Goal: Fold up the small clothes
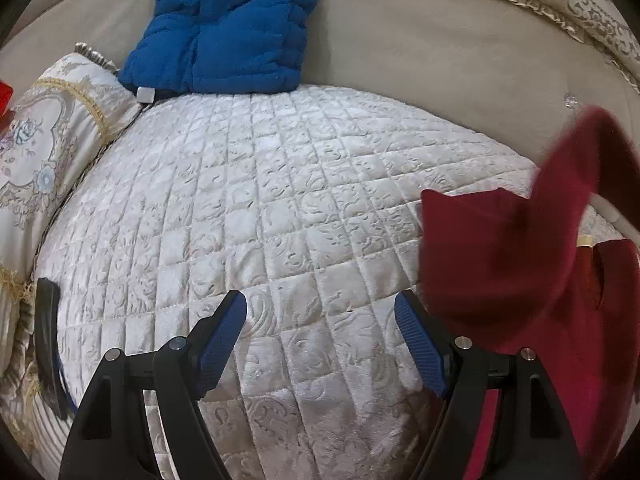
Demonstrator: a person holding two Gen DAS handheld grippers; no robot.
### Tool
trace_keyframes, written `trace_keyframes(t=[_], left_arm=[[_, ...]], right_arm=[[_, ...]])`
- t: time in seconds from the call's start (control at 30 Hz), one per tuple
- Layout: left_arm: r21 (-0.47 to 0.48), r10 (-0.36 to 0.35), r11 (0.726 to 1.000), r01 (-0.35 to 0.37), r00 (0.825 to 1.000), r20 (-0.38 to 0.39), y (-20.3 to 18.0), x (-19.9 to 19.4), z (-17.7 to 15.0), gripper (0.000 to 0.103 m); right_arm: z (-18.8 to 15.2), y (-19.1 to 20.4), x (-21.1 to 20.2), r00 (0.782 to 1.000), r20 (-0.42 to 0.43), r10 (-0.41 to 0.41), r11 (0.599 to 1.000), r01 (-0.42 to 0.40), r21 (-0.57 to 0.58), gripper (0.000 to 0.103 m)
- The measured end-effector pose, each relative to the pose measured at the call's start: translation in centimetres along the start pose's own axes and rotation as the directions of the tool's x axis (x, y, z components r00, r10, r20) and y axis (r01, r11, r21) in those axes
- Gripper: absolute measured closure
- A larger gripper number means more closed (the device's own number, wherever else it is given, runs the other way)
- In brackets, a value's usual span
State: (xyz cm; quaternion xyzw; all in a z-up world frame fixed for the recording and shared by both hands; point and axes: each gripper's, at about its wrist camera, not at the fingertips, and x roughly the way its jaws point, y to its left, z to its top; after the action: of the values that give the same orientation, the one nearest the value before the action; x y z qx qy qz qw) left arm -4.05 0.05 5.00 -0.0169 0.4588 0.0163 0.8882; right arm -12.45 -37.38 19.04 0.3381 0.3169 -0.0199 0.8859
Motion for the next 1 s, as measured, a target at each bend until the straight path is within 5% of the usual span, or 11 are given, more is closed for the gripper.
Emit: trace_keyframes(t=[0.13,0.3,0.37,0.43,0.53,0.67,0.83,0.87,0.9,0.93,1.0], left_arm=[[0.037,0.002,0.999,-0.002,1.0,-0.001,-0.9,-0.1,-0.2,0.045],[0.053,0.019,0.998,-0.018,1.0,-0.02,-1.2,0.3,-0.3,0.045],[0.062,0.027,0.998,-0.026,0.999,-0.022,-1.2,0.4,-0.4,0.045],[0.071,0.043,0.997,-0.041,0.999,-0.021,-1.2,0.3,-0.4,0.045],[0.057,0.057,0.997,-0.055,0.998,-0.023,-0.7,0.5,-0.1,0.045],[0.014,0.059,0.998,-0.059,0.998,-0.023,0.5,0.3,0.1,0.045],[-0.016,0.056,0.998,-0.056,0.998,-0.012,1.1,0.1,0.6,0.045],[-0.011,0.059,0.998,-0.059,0.998,-0.008,1.1,0.0,0.6,0.045],[-0.009,0.065,0.998,-0.065,0.998,-0.003,1.2,-0.1,0.7,0.045],[-0.011,0.069,0.998,-0.069,0.998,0.002,1.3,-0.2,0.8,0.045],[-0.033,0.068,0.997,-0.067,0.998,0.012,1.8,-0.4,1.1,0.045]], right_arm=[[0.7,-2.0,-2.3,0.979,0.008,-0.202,0.977,0.202,-0.066,0.099],[-0.1,-4.4,-1.5,0.894,-0.059,-0.445,0.884,0.428,-0.19,0.098],[-0.3,-4.4,-1.0,0.869,-0.096,-0.486,0.863,0.459,-0.208,0.078],[-0.5,-2.3,-1.6,0.908,-0.061,-0.415,0.896,0.396,-0.203,0.048],[-2.3,2.9,0.2,0.971,-0.169,-0.169,0.949,0.114,-0.293,0.04],[-6.3,8.0,4.6,0.927,-0.374,0.031,0.948,-0.146,-0.284,0.04],[-9.4,8.0,12.0,0.904,-0.417,0.092,0.981,-0.154,-0.118,0.041],[-9.6,7.6,13.4,0.896,-0.424,0.132,0.982,-0.177,-0.068,0.043],[-10.0,7.7,14.2,0.887,-0.435,0.153,0.98,-0.192,-0.047,0.062],[-10.5,7.7,14.6,0.883,-0.445,0.148,0.982,-0.186,-0.041,0.098],[-11.9,8.1,14.6,0.874,-0.451,0.184,0.98,-0.199,0.014,0.096]])
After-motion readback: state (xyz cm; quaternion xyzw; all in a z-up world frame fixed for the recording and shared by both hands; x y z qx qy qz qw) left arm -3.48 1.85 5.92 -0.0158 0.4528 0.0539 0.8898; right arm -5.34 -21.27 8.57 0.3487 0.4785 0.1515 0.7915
